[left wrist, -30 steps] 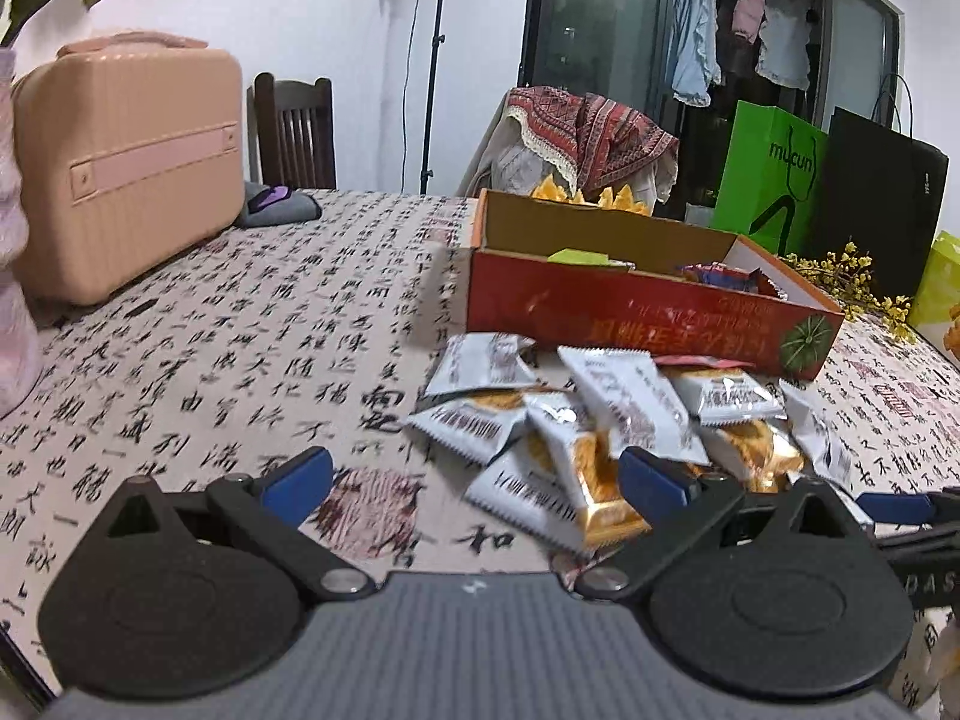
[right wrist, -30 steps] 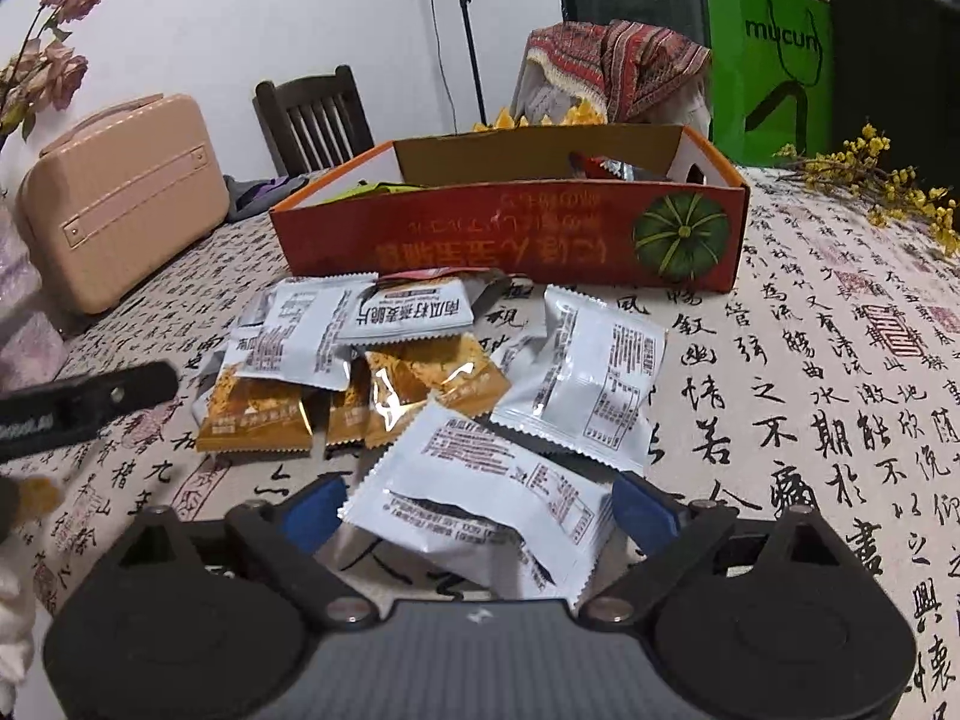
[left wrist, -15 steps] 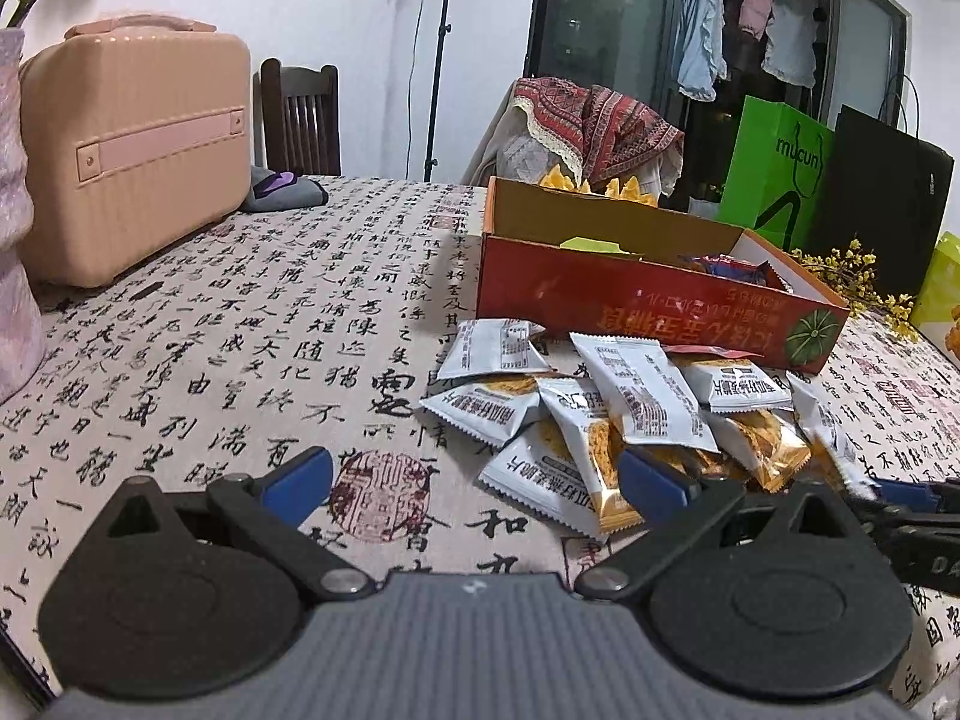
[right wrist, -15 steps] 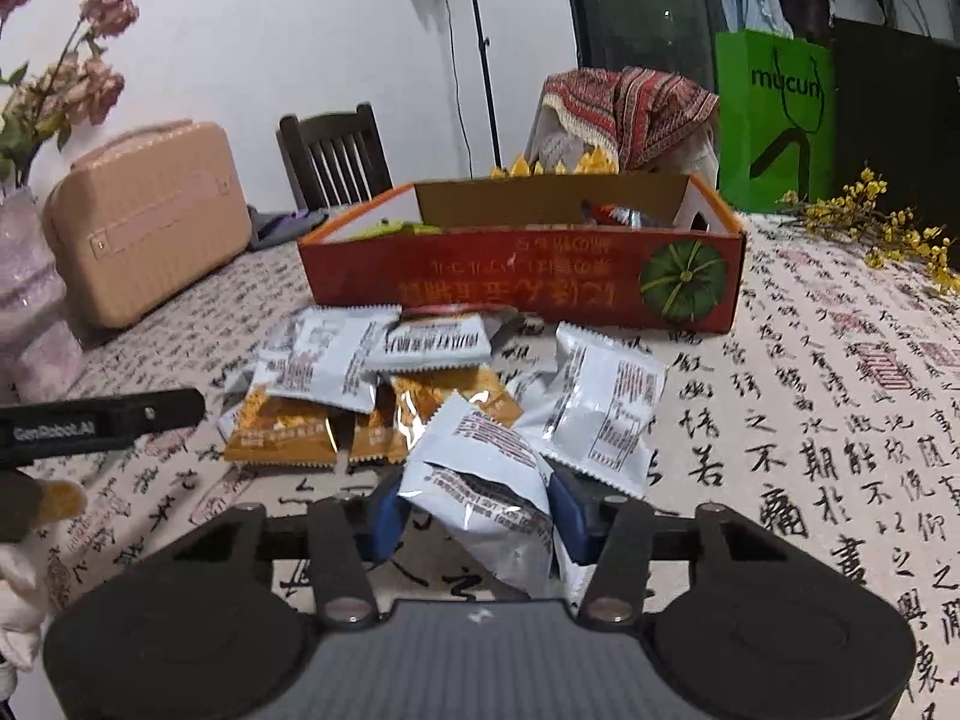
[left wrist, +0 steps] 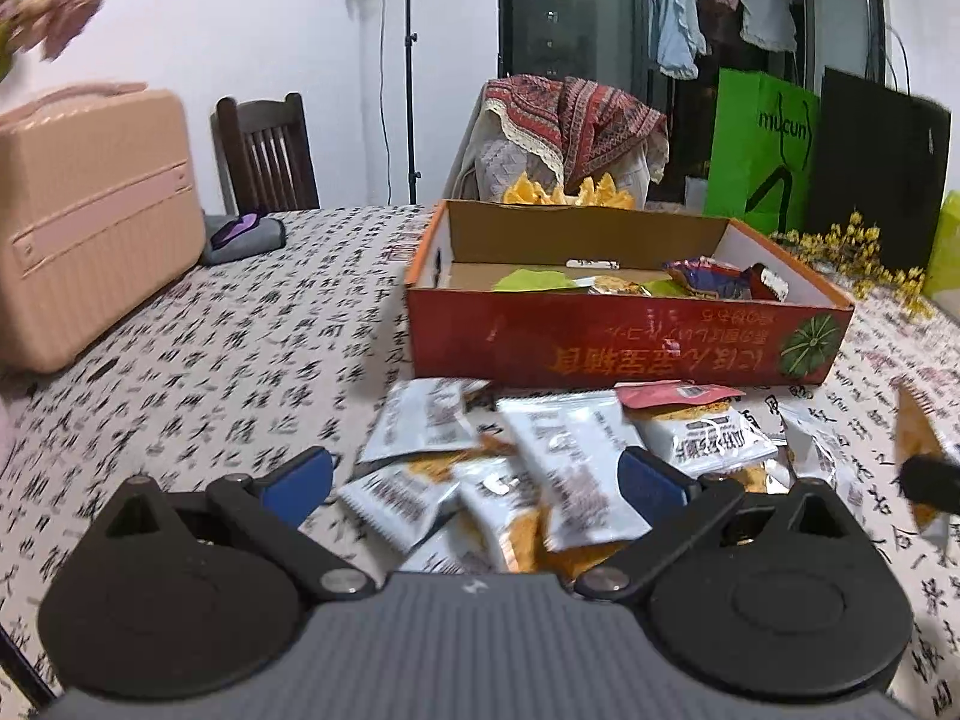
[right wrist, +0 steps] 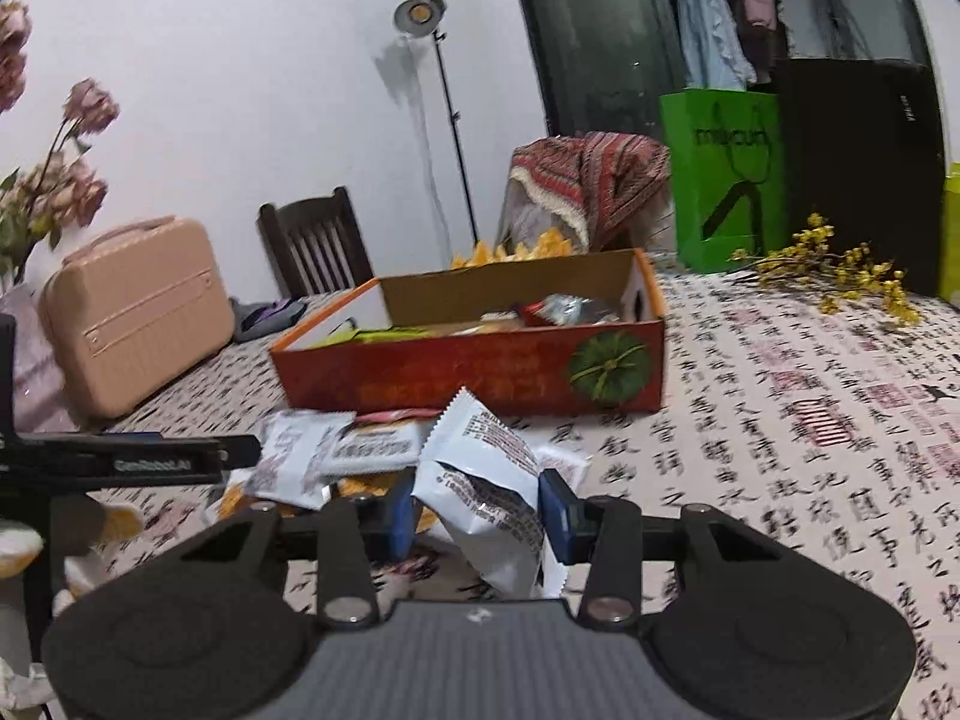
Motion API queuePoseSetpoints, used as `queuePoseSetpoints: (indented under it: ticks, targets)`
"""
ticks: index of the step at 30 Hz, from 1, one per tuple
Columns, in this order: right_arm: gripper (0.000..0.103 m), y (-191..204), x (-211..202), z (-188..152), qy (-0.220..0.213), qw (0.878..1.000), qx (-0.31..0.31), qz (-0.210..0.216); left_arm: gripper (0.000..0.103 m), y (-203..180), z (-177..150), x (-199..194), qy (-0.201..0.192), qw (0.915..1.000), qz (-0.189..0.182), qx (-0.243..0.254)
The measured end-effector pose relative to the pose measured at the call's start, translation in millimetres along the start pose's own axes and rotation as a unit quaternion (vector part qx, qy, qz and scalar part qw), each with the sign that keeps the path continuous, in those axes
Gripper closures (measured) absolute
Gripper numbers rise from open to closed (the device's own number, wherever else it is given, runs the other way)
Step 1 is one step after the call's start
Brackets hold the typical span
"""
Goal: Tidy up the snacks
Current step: 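Lift the white packet with the right gripper while the left grasps another white packet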
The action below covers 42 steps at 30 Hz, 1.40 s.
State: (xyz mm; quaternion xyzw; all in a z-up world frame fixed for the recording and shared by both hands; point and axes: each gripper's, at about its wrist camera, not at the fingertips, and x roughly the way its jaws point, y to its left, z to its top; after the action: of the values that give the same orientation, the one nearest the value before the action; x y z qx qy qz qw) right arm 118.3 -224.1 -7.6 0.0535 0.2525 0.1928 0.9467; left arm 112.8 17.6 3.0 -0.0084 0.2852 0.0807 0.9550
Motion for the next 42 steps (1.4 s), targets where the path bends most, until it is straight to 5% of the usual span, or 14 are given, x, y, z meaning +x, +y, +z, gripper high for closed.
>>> queuePoseSetpoints:
  ticks: [17, 19, 21, 25, 42]
  targets:
    - [0.062, -35, 17, 3, -0.011, 0.999, 0.035, 0.016, 0.0, -46, 3, 41, 0.031, 0.9985, 0.035, 0.028]
    - [0.062, -37, 19, 2, -0.009, 0.999, 0.037, 0.019, 0.008, -48, 1, 41, 0.03, 0.9985, 0.037, 0.026]
    - [0.062, -38, 19, 2, -0.009, 0.999, 0.038, 0.021, 0.034, -48, 1, 40, 0.031, 0.9986, 0.036, 0.024]
    - [0.062, -39, 19, 1, -0.01, 0.999, 0.041, 0.023, 0.046, -46, 1, 36, 0.026, 0.9988, 0.035, 0.021]
    - [0.062, -28, 10, 17, -0.026, 0.999, 0.032, 0.016, 0.051, -33, 18, -10, -0.039, 0.999, 0.004, 0.019]
